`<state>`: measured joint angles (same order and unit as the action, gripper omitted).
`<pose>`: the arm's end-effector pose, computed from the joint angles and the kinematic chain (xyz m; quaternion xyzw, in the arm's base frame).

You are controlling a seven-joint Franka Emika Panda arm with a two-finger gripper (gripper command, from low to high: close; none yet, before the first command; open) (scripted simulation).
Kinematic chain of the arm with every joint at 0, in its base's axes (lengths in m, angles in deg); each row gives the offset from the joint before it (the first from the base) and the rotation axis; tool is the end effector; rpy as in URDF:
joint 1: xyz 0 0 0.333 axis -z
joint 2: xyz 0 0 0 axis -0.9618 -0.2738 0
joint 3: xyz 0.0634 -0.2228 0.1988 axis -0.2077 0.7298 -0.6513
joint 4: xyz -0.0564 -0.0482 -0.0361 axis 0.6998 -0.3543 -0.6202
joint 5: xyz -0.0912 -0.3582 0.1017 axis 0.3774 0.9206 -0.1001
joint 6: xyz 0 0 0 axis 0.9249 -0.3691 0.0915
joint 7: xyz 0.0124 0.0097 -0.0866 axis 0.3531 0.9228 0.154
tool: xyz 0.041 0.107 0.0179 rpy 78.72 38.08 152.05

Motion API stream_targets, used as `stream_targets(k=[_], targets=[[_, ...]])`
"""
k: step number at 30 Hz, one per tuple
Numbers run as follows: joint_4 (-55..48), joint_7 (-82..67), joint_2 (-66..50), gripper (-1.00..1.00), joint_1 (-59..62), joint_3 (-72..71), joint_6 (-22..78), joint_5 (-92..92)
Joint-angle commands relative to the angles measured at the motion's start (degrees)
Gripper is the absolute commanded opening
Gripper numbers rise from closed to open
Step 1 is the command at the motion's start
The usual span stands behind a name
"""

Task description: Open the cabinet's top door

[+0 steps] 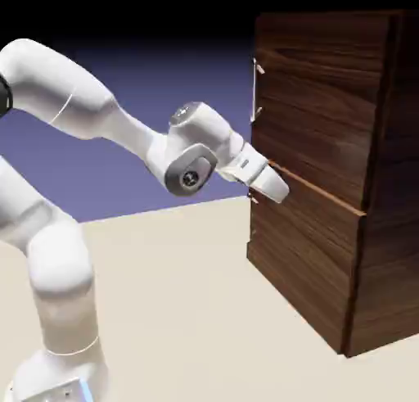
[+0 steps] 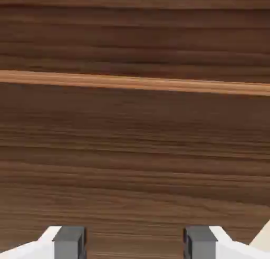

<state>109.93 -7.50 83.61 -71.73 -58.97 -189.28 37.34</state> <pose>0.3971 0.0046 0.4804 -0.8099 0.4059 -0.3789 0.1891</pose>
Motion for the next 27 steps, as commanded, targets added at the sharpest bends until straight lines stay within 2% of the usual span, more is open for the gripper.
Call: stream_targets(k=[1,27], targets=[[-0.84,2.5,0.59,0.0,1.14,-1.54,-0.23,-2.41],[-22.71,67.29,15.87,0.0,30.75,-41.47,-6.1,-65.08]])
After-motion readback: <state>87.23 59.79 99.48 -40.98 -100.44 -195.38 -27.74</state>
